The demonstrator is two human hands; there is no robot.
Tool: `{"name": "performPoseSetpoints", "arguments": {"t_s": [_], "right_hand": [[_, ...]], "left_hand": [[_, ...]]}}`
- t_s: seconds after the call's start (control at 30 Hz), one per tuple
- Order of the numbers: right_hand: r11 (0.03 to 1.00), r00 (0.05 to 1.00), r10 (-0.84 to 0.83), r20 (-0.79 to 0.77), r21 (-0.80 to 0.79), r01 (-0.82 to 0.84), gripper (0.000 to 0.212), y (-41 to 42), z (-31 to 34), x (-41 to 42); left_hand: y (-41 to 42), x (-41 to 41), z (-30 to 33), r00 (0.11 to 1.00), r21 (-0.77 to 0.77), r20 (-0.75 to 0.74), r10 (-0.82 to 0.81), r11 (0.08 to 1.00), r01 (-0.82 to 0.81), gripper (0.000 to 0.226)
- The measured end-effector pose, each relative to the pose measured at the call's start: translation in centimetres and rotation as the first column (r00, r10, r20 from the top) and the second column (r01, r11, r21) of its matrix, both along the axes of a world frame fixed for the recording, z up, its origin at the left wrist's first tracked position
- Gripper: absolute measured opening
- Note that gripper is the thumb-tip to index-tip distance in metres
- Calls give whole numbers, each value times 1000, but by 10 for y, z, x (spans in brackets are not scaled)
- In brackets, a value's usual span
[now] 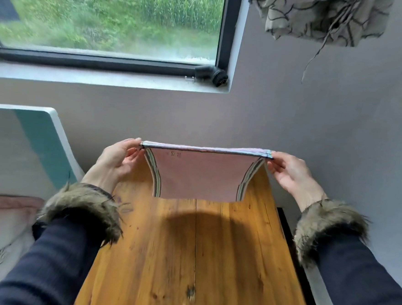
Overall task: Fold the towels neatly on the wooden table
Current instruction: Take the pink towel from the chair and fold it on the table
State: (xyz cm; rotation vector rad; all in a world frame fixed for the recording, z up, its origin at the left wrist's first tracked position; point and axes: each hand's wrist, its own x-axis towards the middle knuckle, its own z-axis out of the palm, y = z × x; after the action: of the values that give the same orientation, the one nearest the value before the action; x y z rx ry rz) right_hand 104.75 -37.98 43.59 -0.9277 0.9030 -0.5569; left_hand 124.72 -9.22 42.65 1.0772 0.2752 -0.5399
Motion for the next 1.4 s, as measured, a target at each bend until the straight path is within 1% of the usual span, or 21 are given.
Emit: {"name": "performPoseSetpoints", "arguments": {"t_s": [0.07,0.13,0.23,0.33,0.4,0.5,0.6,0.63,0.67,0.73,0.83,1.07,1.13,1.27,1.4], "right_hand": [[1000,1000,1,28,-6,-1,13,0,-1,-4],[1000,1000,17,5,-9,-17,12,4,-8,-11],[999,996,26,-80,35,-23,11,16,-33,-27],[992,979,34,-201,127,-8,12,31,-72,-51],[987,942,78,-327,161,-26,14,44,-100,-70],[982,839,156,-521,176,-72,14,64,-138,-98],[973,762,206,-614,212,-92,9,77,-162,-116],[972,747,211,-630,217,-91,9,80,-168,-120],[972,737,211,-642,219,-87,9,83,-173,-124],[973,730,205,-652,218,-77,7,86,-180,-126],[981,730,172,-661,182,-66,9,85,-186,-123],[983,781,165,-603,169,-77,9,47,-192,-75],[978,806,150,-573,203,-38,8,35,-193,-55],[938,859,157,-488,347,26,3,11,-203,-19],[916,866,177,-467,400,28,3,-9,-229,6]], "left_hand": [[3,-3,2,1000,-27,11,0,1000,1,17],[9,-10,-5,1000,-26,-16,-9,1000,9,15],[17,-28,-31,996,48,-90,-10,999,15,13],[30,-57,-70,977,147,-213,-25,987,58,13],[42,-78,-100,954,215,-297,-35,971,102,9],[58,-106,-138,923,316,-383,-26,936,158,8],[69,-127,-164,897,413,-443,-9,885,213,9],[72,-132,-171,887,437,-461,-5,869,232,6],[75,-136,-175,879,454,-477,-3,855,250,7],[78,-141,-184,872,483,-490,6,834,265,18],[76,-136,-187,860,491,-510,-16,816,306,7],[41,-80,-180,873,461,-483,-70,827,321,7],[27,-59,-181,869,442,-488,-83,835,328,8],[-1,-16,-195,882,460,-459,-102,823,334,9],[-20,17,-226,891,491,-434,-138,792,362,10]]}}
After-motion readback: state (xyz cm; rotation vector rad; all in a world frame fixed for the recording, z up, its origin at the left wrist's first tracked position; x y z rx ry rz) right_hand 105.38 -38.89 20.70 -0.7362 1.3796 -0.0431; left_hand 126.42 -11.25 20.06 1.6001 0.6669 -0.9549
